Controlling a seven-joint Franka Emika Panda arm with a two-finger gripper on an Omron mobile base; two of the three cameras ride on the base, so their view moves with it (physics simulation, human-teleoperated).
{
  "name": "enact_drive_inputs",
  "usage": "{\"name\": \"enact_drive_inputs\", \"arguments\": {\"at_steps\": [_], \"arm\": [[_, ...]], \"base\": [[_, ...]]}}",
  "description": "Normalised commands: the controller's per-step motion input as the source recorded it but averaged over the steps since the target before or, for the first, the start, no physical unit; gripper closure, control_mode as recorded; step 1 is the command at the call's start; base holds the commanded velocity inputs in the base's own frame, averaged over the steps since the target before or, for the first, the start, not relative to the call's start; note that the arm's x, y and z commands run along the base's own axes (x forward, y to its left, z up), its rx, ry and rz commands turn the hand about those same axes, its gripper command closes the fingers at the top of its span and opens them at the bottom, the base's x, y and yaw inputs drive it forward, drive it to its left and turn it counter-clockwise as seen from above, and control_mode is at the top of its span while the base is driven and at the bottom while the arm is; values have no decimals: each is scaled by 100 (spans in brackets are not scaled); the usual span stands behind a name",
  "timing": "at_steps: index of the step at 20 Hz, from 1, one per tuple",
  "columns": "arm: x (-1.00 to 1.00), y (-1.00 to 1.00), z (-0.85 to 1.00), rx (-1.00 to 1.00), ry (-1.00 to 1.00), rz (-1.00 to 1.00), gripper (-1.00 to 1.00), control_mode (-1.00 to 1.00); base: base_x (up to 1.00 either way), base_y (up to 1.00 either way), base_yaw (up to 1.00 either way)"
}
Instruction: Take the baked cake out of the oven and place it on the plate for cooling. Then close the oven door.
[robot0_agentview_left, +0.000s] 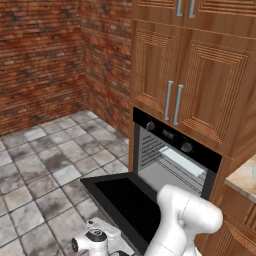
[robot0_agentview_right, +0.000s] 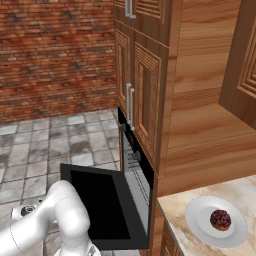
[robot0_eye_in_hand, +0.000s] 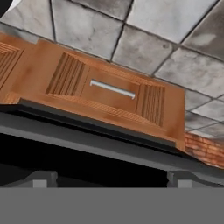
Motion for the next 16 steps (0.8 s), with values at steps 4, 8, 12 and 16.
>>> {"name": "enact_drive_inputs", "arguments": {"at_steps": [4,8,12,16], "arm": [[4,0,0,-8,-11,-6,-100,-100],[8,0,0,-5,-5,-6,-100,-100],[11,-2,1,-4,-1,-8,-100,-100],[24,-16,15,0,0,-10,-100,-100]], "base": [[0,0,0],[0,0,0],[0,0,0],[0,0,0]]}}
